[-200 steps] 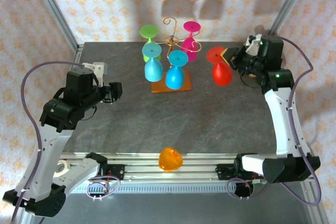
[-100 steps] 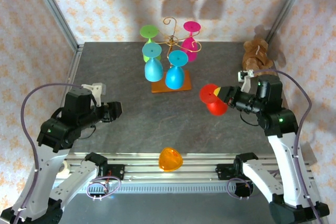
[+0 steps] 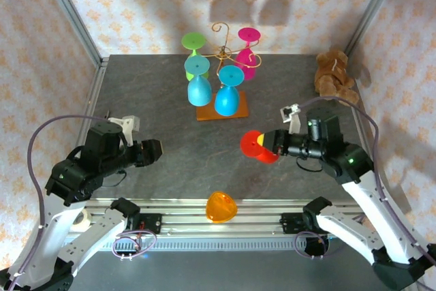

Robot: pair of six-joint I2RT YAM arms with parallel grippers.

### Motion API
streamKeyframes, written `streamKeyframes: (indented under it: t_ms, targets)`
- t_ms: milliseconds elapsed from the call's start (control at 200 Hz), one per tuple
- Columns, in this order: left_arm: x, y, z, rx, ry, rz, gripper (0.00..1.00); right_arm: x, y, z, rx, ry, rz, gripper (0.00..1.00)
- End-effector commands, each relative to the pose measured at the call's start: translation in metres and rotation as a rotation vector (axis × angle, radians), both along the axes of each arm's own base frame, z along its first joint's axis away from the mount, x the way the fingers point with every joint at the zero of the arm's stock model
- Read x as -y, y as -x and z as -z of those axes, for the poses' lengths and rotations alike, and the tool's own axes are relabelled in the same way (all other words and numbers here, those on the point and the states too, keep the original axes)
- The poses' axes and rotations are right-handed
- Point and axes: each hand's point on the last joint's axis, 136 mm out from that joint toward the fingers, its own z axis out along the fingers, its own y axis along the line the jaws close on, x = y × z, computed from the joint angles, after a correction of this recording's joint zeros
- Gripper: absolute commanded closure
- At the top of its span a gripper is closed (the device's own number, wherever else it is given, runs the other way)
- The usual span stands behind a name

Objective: Take the wine glass off the wine glass rack

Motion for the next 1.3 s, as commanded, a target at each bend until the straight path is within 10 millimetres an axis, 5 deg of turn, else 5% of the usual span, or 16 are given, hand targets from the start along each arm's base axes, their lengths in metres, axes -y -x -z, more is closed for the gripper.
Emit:
streamKeyframes:
  t_ms: [0, 320, 526, 1096, 1291]
  targets:
    - [0.012, -0.01, -0.004, 0.0, 0.061, 0.0, 0.37, -0.008, -0.013, -0.018, 0.161, 0.026, 0.03, 1.0]
    - [0.039, -0.02, 0.0, -0.064, 0.177, 0.049, 0.37, -0.079, -0.016, -0.002, 0.318, 0.203, -0.077, 1.0]
    - [0.046, -0.015, 0.012, -0.104, 0.229, 0.063, 0.35, -0.106, -0.017, 0.01, 0.357, 0.24, -0.11, 1.0]
    - [0.068, -0.001, 0.028, -0.283, 0.387, 0.072, 0.28, -0.148, 0.008, 0.034, 0.578, 0.341, -0.184, 1.0]
    - [0.077, 0.002, 0.037, -0.359, 0.465, 0.055, 0.27, -0.162, 0.006, 0.06, 0.641, 0.439, -0.189, 1.0]
